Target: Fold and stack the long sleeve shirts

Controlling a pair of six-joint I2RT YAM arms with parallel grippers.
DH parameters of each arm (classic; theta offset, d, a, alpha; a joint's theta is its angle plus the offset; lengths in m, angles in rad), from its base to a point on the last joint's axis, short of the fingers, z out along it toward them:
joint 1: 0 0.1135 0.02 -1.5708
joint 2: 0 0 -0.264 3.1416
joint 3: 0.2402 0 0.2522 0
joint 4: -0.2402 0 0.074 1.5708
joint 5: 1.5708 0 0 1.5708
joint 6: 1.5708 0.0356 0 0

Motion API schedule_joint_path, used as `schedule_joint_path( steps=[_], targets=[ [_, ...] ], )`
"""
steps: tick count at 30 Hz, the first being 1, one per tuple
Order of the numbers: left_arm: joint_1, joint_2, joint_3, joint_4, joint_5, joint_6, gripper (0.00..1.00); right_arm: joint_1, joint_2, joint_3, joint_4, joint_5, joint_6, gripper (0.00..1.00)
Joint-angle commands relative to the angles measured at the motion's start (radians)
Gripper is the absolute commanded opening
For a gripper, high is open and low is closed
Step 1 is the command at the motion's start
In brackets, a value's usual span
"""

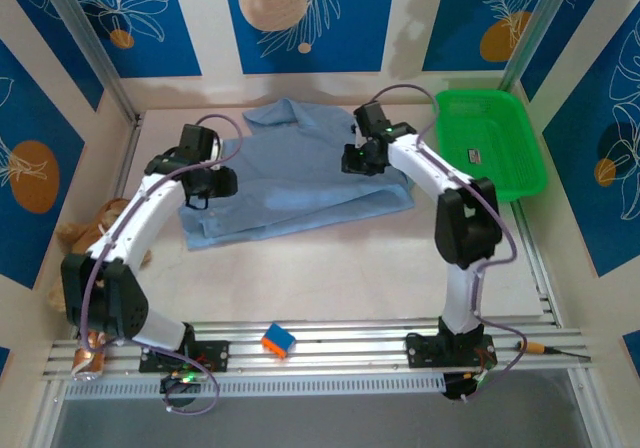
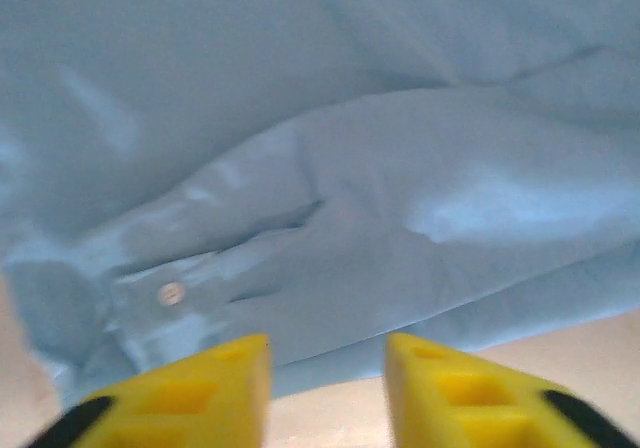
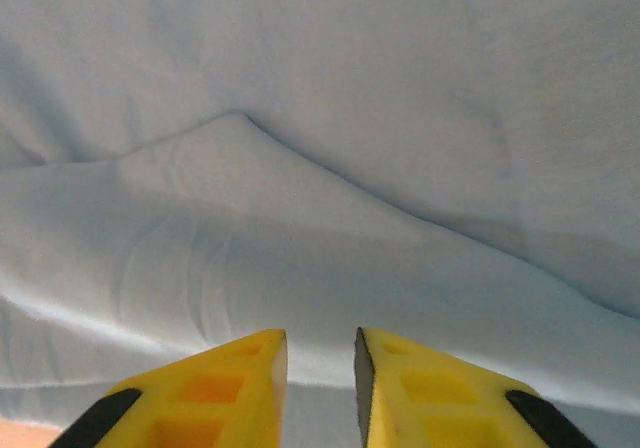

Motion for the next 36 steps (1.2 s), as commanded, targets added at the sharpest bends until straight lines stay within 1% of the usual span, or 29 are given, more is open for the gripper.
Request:
schedule_joint_path(
  steps=[1, 4, 8, 10, 13, 16, 20, 25, 28, 32, 34, 36],
  targets=[
    [0.006, 0.109, -0.06, 0.11, 0.088, -0.08, 0.25, -0.01, 0.074, 0.045, -0.036, -0.01, 0.042, 0.24],
    [0.021, 0.167, -0.106, 0.178, 0.017, -0.108, 0.21, -0.021, 0.127, 0.053, -0.038, 0.038, 0.059, 0.23],
    [0.054, 0.211, -0.177, 0.226, -0.08, -0.131, 0.2, -0.034, 0.176, 0.04, -0.076, 0.135, 0.084, 0.23],
    [0.061, 0.221, -0.205, 0.227, -0.105, -0.136, 0.2, -0.037, 0.186, 0.017, -0.096, 0.183, 0.097, 0.23],
    [0.063, 0.215, -0.262, 0.238, -0.105, -0.153, 0.2, -0.037, 0.169, -0.054, -0.102, 0.243, 0.12, 0.22],
    [0.062, 0.18, -0.333, 0.241, -0.086, -0.169, 0.2, -0.024, 0.109, -0.176, -0.069, 0.277, 0.145, 0.22],
    [0.063, 0.079, -0.468, 0.26, -0.043, -0.192, 0.2, 0.004, 0.021, -0.352, -0.041, 0.331, 0.188, 0.22],
    [0.062, -0.059, -0.596, 0.238, -0.028, -0.21, 0.21, 0.041, -0.112, -0.53, -0.037, 0.396, 0.252, 0.23],
    [0.062, -0.131, -0.628, 0.209, -0.014, -0.223, 0.21, 0.056, -0.184, -0.613, -0.073, 0.436, 0.292, 0.23],
    [0.063, -0.199, -0.641, 0.172, 0.005, -0.225, 0.22, 0.081, -0.274, -0.72, -0.094, 0.435, 0.334, 0.23],
    [0.063, -0.215, -0.646, 0.158, 0.02, -0.224, 0.23, 0.103, -0.309, -0.756, -0.117, 0.437, 0.362, 0.23],
    [0.062, -0.24, -0.653, 0.147, 0.035, -0.227, 0.23, 0.128, -0.343, -0.744, -0.155, 0.444, 0.377, 0.24]
  ],
)
